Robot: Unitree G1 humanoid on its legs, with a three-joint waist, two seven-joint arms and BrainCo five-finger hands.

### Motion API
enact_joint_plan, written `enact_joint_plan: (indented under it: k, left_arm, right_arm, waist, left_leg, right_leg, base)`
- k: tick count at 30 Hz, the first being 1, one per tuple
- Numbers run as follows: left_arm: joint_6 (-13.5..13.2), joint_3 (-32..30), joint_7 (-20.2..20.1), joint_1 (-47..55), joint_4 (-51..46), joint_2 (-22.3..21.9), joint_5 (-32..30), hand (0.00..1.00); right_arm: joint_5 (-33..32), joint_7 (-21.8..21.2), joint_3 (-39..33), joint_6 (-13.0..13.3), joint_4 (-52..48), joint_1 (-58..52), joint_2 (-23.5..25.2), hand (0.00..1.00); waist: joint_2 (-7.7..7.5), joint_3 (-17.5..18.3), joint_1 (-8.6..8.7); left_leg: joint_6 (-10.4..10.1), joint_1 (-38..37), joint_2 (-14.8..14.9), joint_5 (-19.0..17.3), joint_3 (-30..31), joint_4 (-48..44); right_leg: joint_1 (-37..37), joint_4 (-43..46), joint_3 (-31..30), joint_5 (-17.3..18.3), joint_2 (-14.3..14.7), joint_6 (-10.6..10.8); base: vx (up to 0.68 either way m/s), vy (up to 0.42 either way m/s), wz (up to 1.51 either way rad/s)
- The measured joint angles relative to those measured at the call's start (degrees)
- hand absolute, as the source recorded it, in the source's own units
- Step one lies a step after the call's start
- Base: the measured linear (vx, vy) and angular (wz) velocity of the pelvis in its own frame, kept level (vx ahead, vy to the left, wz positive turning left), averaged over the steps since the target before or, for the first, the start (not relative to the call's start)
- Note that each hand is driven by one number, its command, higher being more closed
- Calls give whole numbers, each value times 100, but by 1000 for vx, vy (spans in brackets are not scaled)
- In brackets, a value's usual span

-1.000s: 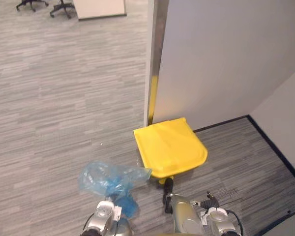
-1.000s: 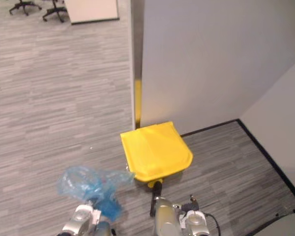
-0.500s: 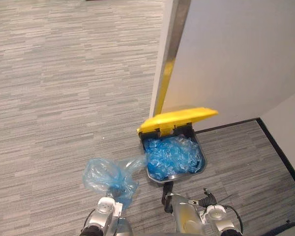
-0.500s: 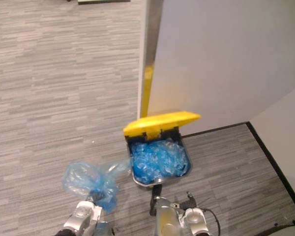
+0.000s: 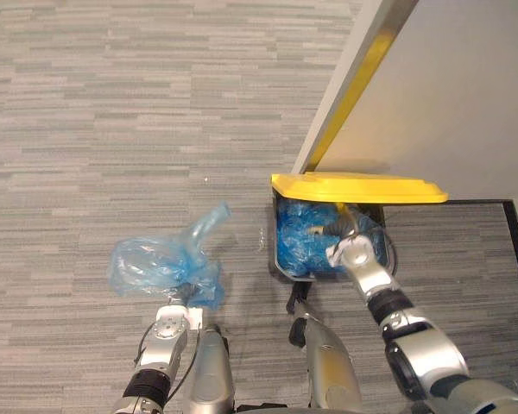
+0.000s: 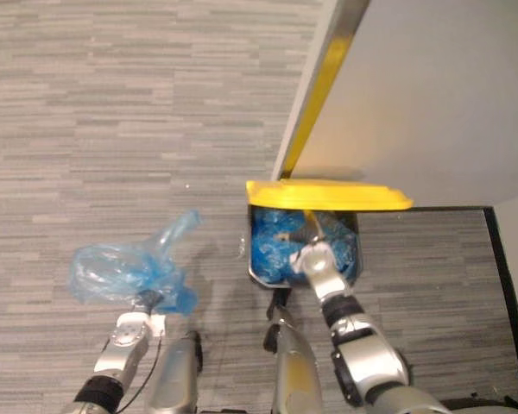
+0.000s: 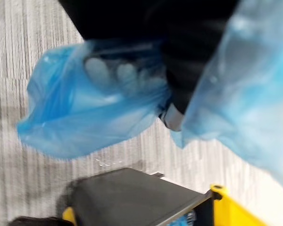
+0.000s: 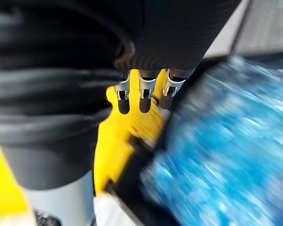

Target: Gather rubbish on tea table into small bin, then transfer packed bag to large trash can.

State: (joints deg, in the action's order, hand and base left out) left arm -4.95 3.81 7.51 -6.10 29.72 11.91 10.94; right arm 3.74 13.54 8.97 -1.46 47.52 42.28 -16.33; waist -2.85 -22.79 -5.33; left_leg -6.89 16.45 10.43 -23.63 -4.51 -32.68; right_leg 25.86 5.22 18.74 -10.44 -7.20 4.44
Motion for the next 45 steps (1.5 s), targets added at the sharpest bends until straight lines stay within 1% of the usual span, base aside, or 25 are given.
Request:
enact_joint_plan:
  k: [1, 2, 4, 5, 8, 12, 16, 20, 21, 25, 27, 29, 30, 31, 34, 36, 38, 39, 41, 43, 45]
  left_arm:
    - [-16, 12, 0, -1, -53, 10, 28, 100]
    - [-72, 69, -6, -14, -205, 38, 69, 100]
    - [-106, 216, -16, -15, -461, 72, 168, 100]
    - [-149, 372, -47, -14, -656, 85, 237, 100]
    - [-219, 590, -130, -123, -916, 94, 282, 100]
    - [-240, 753, -178, -181, -1200, 123, 298, 100]
    - [-333, 1031, -278, -252, -1630, 196, 501, 100]
    - [-339, 1364, -294, -450, -1790, 191, 510, 100]
    - [-338, 1469, -301, -501, -1855, 189, 531, 100]
    - [-338, 1830, -287, -828, -2027, 155, 616, 100]
    - [-338, 1918, -268, -1007, -2028, 67, 616, 100]
    - [-337, 2095, -264, -1206, -2042, 8, 614, 100]
    - [-337, 2226, -252, -1421, -2052, -46, 612, 100]
    - [-337, 2274, -246, -1515, -2056, -66, 607, 100]
    - [-337, 2459, -120, -1954, -2059, -174, 502, 100]
    - [-337, 2492, -22, -2245, -2059, -260, 374, 100]
    - [-335, 2497, 32, -2473, -2054, -272, 311, 100]
    - [-334, 2505, 124, -2632, -2035, -273, 247, 100]
    - [-332, 2506, 143, -2865, -1899, -274, 162, 100]
    - [-296, 2505, 228, -3150, -1471, -275, 20, 100]
    - [-265, 2498, 236, -3321, -1151, -296, -74, 100]
  right_arm:
    - [-24, 6, -16, -16, 0, 102, -43, 0]
    - [-181, 27, -93, -21, 0, 356, -158, 0]
    - [-299, 87, -202, -22, 0, 702, -314, 0]
    - [-512, 122, -201, -21, 0, 1020, -507, 0]
    - [-774, 170, -195, -32, 2, 1366, -713, 0]
    - [-1077, 171, -186, -34, 3, 1402, -715, 0]
    - [-1286, 159, -137, -90, 3, 1510, -722, 0]
    - [-1291, 96, -51, -140, 3, 1613, -803, 0]
    - [-1291, 92, 59, -138, -14, 1626, -840, 0]
    - [-1290, 47, 104, -134, -185, 1688, -877, 0]
    - [-1291, 42, 152, -136, -185, 1849, -889, 0]
    - [-1290, 33, 307, -123, -190, 2026, -994, 0]
    - [-1290, 26, 316, -104, -192, 2123, -1084, 0]
    - [-1290, 24, 316, -101, -192, 2160, -1113, 0]
    - [-1290, 10, 369, -60, -200, 2294, -1127, 0]
    - [-1290, 12, 401, -46, -435, 2310, -1131, 0]
    - [-1288, 13, 490, 59, -454, 2415, -1134, 0]
    - [-1288, 12, 490, 99, -561, 2448, -1143, 0]
    - [-1288, 8, 491, 142, -720, 2459, -1189, 0]
    - [-1289, -12, 599, 153, -800, 2457, -1200, 0]
    - [-1288, -17, 707, 153, -861, 2457, -1253, 0]
  waist:
    - [2, -13, -3]
    - [2, -88, -7]
    - [7, -154, -7]
    - [6, -160, -5]
    - [6, -160, -3]
    - [7, -162, -1]
    - [22, -200, 7]
    - [39, -232, 17]
    - [39, -232, 31]
    - [40, -232, 120]
    - [42, -233, 203]
    - [59, -244, 222]
    - [95, -269, 242]
    - [99, -276, 253]
    - [114, -294, 303]
    - [119, -385, 334]
    - [117, -484, 381]
    - [117, -510, 404]
    - [102, -575, 428]
    - [109, -619, 501]
    - [109, -618, 507]
  left_leg:
    - [-7, 29, 10, 2, 6, -18]
    - [-47, 52, 21, 22, 14, -31]
    - [-56, 56, 36, 27, 14, -31]
    - [-59, 52, 49, 28, 5, -33]
    - [-59, 41, 50, 28, -34, -49]
    - [-57, 32, 54, 27, -79, -64]
    - [-73, 35, 115, -19, -105, -175]
    - [-78, 50, 142, -81, -121, -261]
    - [-81, 47, 146, -87, -129, -273]
    - [-84, 26, 158, -85, -151, -273]
    - [-84, -1, 157, -85, -194, -268]
    - [-83, -78, 151, -86, -294, -244]
    - [-82, -72, 143, -87, -300, -246]
    - [-82, -66, 141, -87, -307, -246]
    - [-84, -45, 161, -87, -360, -239]
    - [-88, -40, 175, -87, -394, -238]
    - [-94, -30, 191, -92, -417, -243]
    - [-95, 34, 202, -93, -422, -248]
    - [-108, 86, 217, -86, -414, -253]
    - [-147, 141, 286, -80, -392, -265]
    - [-171, 196, 313, -89, -417, -265]
  right_leg:
    - [18, -3, 0, -13, 11, -18]
    - [33, -10, 0, -64, 31, -84]
    - [36, -12, -1, -83, 49, -109]
    - [35, -13, -13, -91, 68, -120]
    - [32, -13, -57, -91, 73, -123]
    - [31, -14, -95, -91, 77, -129]
    - [6, -12, -118, -92, 129, -159]
    - [6, -11, -147, -111, 153, -184]
    - [6, -11, -157, -117, 160, -189]
    - [6, -11, -179, -133, 182, -208]
    - [9, -11, -216, -146, 186, -227]
    - [11, -11, -322, -158, 199, -241]
    - [18, -11, -332, -161, 195, -245]
    - [29, -12, -339, -164, 195, -249]
    - [88, -12, -377, -171, 220, -257]
    - [109, -14, -401, -173, 235, -261]
    - [136, -21, -421, -175, 258, -264]
    - [208, -30, -426, -168, 274, -253]
    - [237, -63, -420, -173, 293, -258]
    - [251, -104, -384, -197, 350, -291]
    - [340, -102, -404, -215, 386, -314]
  base:
    - [3, -26, -4]
    - [0, 0, 0]
    - [15, -5, -2]
    - [33, -1, -4]
    - [20, 5, -4]
    - [3, -4, -4]
    - [-20, -22, -4]
    - [-48, -29, -5]
    - [-34, -30, -4]
    - [-21, -34, -4]
    - [-8, -23, -10]
    - [-8, -16, -19]
    - [-14, -21, -12]
    - [-19, -35, -5]
    - [-11, -38, -9]
    - [-12, -58, -8]
    - [-19, -60, -7]
    - [-13, -62, -3]
    - [-2, -75, -1]
    - [9, -66, -1]
    - [24, -45, -7]
